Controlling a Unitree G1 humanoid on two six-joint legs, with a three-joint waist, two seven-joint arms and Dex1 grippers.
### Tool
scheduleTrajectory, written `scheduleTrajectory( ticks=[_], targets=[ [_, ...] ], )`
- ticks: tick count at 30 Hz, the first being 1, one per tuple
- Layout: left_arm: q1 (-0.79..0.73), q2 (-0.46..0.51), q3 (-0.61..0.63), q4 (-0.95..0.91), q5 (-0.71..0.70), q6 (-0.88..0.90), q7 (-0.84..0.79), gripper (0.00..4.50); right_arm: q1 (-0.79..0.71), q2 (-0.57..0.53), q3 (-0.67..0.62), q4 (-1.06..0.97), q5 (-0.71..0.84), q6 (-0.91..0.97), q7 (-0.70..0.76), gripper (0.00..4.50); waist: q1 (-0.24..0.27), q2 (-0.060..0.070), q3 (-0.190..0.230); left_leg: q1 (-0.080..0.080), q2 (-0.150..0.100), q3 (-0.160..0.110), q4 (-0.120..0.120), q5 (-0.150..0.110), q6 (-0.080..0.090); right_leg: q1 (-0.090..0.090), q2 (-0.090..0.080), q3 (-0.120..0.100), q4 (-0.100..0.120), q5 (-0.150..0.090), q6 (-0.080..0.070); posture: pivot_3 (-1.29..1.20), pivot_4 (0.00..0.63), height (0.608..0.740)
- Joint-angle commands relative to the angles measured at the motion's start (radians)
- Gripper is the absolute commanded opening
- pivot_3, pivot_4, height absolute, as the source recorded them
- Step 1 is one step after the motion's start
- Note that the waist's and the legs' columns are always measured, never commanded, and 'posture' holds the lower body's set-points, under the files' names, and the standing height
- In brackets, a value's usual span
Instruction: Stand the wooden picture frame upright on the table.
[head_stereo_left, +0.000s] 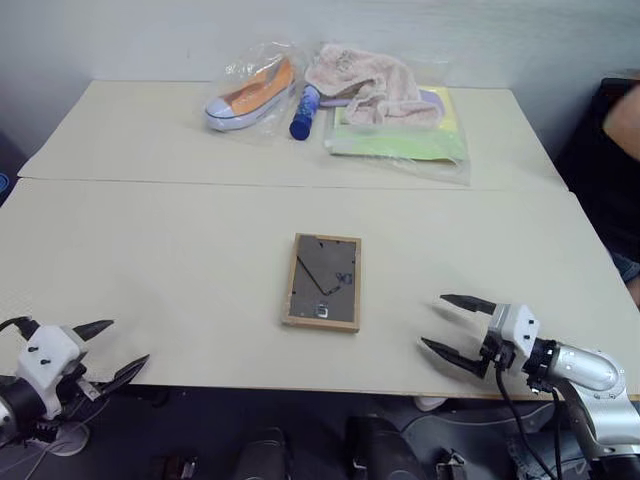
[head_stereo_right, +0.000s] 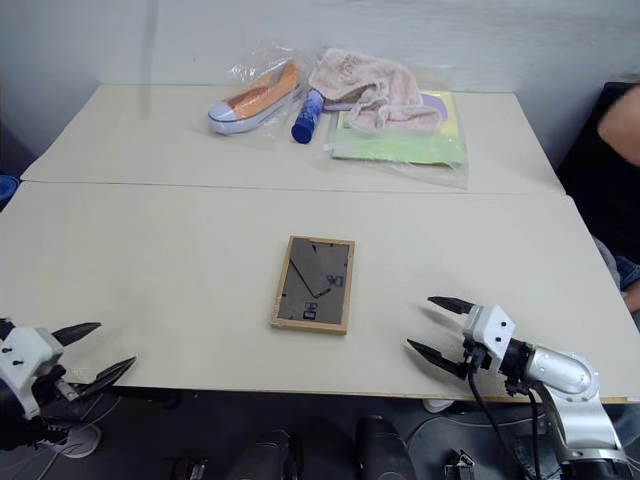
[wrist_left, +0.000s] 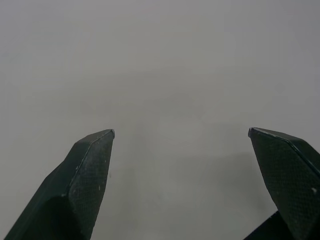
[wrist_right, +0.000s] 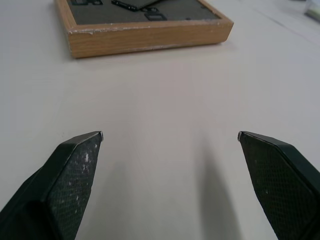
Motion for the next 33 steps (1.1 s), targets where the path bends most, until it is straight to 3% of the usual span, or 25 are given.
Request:
scheduleTrajectory(
  ticks=[1,5,8,14,20,21,33],
  targets=[
    [-0.004,0.002,0.007,-0.051,-0.03,0.03,0.002,4.5,-0.013,-0.001,-0.023,-0.031,0.017,-0.01,-0.013,4.46,0.0,0.0,0.0,0.0,0.0,0.0,0.0,0.0,0.0,0.0,0.0,0.0,0.0,0.0,0.0,0.0,0.15,0.74],
    [-0.048,0.0,-0.045,-0.148,-0.084,0.143,0.015,4.5,-0.047,0.015,0.0,-0.078,0.045,0.065,-0.039,4.46,0.001,0.0,0.0,0.0,0.0,-0.001,0.0,0.001,-0.002,0.002,0.0,0.0,-0.001,0.0,0.0,0.0,0.15,0.74],
    [-0.257,-0.001,-0.239,-0.24,-0.096,0.36,0.108,3.91,-0.16,0.053,0.058,-0.125,0.087,0.236,-0.089,3.86,0.006,0.001,0.0,0.001,0.0,-0.002,0.0,0.001,-0.002,0.003,-0.001,-0.001,-0.001,0.0,0.0,0.0,0.15,0.74],
    [-0.578,-0.069,-0.544,-0.105,0.042,0.409,0.142,2.18,-0.342,0.094,0.183,0.038,-0.107,0.191,-0.134,1.97,-0.001,0.001,-0.001,0.001,0.0,-0.001,0.0,0.004,-0.006,0.003,0.002,-0.002,0.002,0.001,0.001,0.0,0.15,0.74],
    [-0.762,-0.16,-0.689,0.068,0.131,0.421,0.156,0.26,-0.471,0.132,0.258,0.225,-0.226,0.045,-0.138,0.0,0.0,0.001,0.0,-0.002,-0.001,0.001,0.004,0.004,-0.005,0.001,0.003,-0.002,0.003,0.001,0.002,0.0,0.15,0.74],
    [-0.774,-0.17,-0.706,0.078,0.14,0.418,0.152,0.06,-0.49,0.141,0.268,0.247,-0.236,0.021,-0.137,0.0,0.0,0.001,0.0,-0.002,-0.001,0.001,0.005,0.004,-0.005,0.001,0.003,-0.002,0.004,0.001,0.002,0.0,0.15,0.74],
    [-0.731,-0.214,-0.711,-0.001,0.111,0.409,0.114,0.06,-0.518,0.217,0.342,0.259,-0.279,0.02,-0.128,0.0,0.001,0.001,0.0,-0.002,0.0,0.0,0.01,0.004,-0.005,0.001,0.002,-0.002,0.007,0.001,0.002,0.0,0.15,0.74]
  ],
)
